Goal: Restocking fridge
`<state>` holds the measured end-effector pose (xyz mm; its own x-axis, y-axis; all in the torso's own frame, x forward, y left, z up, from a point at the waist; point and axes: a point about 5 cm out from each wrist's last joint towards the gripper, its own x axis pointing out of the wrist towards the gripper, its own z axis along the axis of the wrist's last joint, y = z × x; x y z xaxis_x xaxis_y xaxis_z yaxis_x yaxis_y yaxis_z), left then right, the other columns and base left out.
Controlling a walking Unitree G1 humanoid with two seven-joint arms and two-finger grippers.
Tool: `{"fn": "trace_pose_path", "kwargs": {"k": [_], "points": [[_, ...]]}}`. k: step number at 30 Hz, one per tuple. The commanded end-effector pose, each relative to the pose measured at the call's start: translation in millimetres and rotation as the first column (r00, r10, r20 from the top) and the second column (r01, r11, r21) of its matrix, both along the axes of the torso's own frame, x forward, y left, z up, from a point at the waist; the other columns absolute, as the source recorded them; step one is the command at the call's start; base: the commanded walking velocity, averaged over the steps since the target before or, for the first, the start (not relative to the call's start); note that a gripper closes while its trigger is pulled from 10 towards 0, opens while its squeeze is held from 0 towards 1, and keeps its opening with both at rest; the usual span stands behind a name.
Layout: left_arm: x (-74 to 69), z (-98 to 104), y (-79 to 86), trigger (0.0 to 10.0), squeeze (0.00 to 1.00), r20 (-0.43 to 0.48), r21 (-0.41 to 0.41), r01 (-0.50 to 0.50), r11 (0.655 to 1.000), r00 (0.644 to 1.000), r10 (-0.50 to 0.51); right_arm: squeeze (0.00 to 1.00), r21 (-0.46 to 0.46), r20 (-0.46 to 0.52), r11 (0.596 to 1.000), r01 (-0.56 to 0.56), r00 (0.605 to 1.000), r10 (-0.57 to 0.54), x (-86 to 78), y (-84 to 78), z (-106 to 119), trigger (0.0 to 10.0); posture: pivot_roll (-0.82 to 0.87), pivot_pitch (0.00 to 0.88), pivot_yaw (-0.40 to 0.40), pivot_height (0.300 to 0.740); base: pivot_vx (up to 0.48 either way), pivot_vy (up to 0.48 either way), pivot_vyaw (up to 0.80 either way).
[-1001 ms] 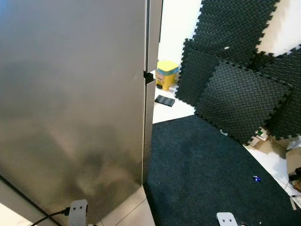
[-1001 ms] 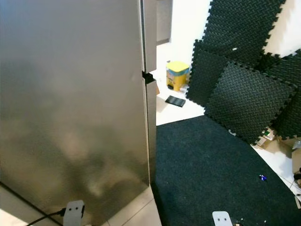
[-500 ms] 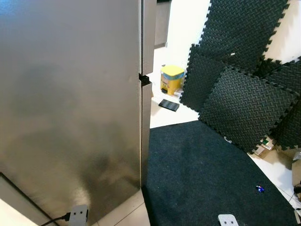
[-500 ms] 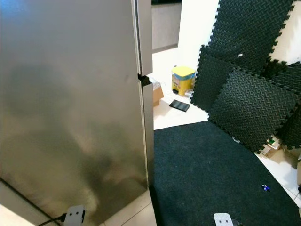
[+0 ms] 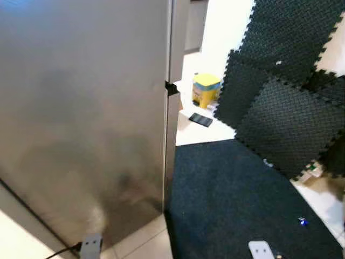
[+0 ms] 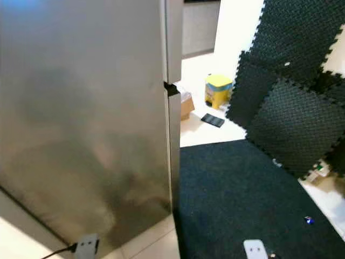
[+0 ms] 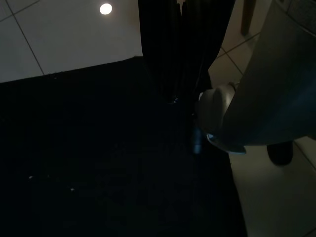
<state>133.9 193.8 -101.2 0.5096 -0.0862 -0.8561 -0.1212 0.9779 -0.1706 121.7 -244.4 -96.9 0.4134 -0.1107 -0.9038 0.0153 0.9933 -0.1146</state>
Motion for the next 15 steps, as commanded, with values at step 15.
{"fn": "trace_pose_path", "kwargs": {"k": [15], "points": [[6.5, 1.2, -7.6, 10.0, 0.00, 0.013, -0.041, -0.019, 0.999, 1.000, 0.020, 0.00, 0.011, 0.007, 1.000, -0.021, 1.000, 0.021, 3.5, 2.7, 0.5, 10.0, -0.06, 0.000, 0.007, 0.740, 0.000, 0.000, 0.00]]}}
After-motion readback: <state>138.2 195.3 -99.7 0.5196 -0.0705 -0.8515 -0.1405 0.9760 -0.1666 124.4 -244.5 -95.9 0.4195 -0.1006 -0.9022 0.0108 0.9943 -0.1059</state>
